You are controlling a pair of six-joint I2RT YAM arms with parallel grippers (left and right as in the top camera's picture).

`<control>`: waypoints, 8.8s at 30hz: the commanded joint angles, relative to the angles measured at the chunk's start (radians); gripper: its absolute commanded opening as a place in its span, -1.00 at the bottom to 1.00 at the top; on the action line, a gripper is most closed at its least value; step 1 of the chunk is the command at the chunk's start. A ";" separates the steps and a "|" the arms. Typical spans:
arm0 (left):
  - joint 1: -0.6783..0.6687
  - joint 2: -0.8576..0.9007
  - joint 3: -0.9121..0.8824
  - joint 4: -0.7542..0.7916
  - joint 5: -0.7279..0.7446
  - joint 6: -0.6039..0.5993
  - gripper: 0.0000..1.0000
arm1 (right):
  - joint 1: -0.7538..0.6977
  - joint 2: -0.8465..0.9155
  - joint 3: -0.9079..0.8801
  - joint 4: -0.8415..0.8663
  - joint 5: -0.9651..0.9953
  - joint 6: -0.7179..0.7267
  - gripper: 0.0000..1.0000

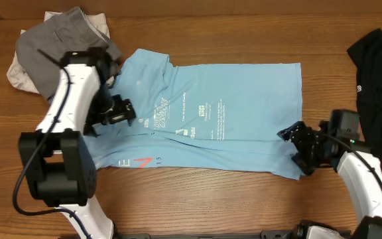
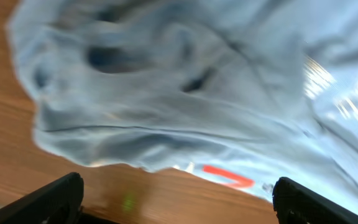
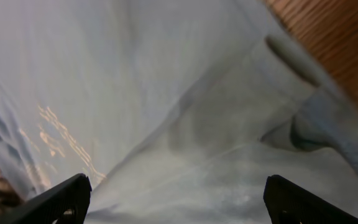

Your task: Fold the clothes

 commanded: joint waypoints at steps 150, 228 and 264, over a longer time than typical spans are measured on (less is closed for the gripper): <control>-0.071 -0.023 0.018 0.034 -0.001 0.056 1.00 | 0.064 0.036 -0.118 0.382 0.220 0.245 -0.92; -0.570 0.241 0.005 0.324 0.471 -0.021 -0.92 | 0.056 0.153 -0.063 0.124 0.232 0.196 -0.71; -0.649 0.241 -0.019 0.332 0.466 -0.087 -0.92 | 0.054 0.153 -0.063 0.125 0.262 0.222 -0.76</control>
